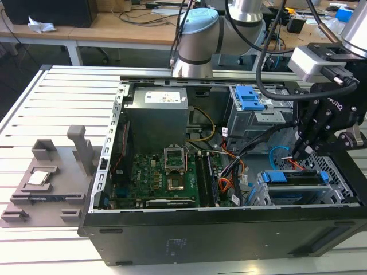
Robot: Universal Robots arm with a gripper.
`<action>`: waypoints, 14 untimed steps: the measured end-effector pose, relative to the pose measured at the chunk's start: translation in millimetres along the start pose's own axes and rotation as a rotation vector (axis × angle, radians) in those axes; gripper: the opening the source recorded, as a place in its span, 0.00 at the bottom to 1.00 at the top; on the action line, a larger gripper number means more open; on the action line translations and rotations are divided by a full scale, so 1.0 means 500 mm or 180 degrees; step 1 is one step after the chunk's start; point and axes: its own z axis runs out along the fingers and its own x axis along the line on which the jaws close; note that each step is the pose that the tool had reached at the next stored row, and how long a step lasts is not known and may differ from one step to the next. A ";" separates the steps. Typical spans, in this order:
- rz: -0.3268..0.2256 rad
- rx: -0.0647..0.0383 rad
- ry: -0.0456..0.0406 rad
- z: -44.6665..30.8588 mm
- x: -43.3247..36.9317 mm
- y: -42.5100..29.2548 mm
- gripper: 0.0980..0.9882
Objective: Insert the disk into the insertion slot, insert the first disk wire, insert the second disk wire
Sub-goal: 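Insert the second disk wire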
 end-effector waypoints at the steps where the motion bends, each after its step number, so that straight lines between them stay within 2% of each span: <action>1: 0.0000 0.0000 0.0000 0.000 0.000 0.000 0.07; 5: -0.0001 0.0000 0.0000 0.000 0.000 -0.002 0.07; 9: -0.0001 0.0000 0.0000 -0.001 0.003 -0.021 0.07; 14: 0.0012 0.0000 -0.0005 0.002 0.014 -0.021 0.07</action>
